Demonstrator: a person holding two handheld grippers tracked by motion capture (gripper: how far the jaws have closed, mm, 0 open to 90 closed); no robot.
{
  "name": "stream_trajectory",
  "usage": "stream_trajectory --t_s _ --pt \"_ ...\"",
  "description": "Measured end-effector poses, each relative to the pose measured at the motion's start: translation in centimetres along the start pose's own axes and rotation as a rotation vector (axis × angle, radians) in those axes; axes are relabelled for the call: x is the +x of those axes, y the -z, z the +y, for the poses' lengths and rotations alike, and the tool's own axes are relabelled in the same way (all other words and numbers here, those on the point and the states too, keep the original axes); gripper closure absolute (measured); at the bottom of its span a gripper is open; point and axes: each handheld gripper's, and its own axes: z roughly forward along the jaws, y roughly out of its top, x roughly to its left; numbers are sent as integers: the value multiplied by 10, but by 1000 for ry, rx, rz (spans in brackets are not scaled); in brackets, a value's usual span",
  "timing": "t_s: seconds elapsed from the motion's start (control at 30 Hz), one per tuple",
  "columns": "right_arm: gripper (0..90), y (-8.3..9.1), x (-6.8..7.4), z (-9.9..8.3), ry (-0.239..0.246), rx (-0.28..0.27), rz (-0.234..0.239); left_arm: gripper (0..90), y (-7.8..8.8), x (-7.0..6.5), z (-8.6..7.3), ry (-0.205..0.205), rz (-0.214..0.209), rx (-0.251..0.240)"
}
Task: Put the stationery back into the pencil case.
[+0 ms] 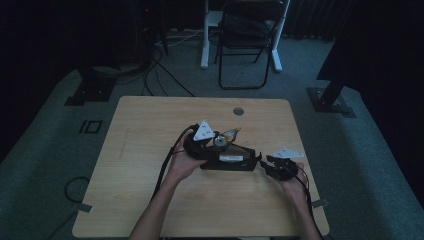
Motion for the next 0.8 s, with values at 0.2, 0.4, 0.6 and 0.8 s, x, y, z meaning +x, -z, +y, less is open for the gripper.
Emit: stream_trajectory --t_s 0.2,0.4,0.6,0.8 --pt "596 -2 -2 -3 -6 6 -1 416 -3 2 0 0 -12 -6" --pt "590 -4 -3 -6 -12 9 -6 416 -6 2 -1 -3 -20 -5" --pt "580 -6 -5 -8 -17 15 -12 416 -11 3 -1 -10 -29 6" --pt "573 -8 -5 -10 -14 22 -14 416 -13 5 -3 -15 -39 14"
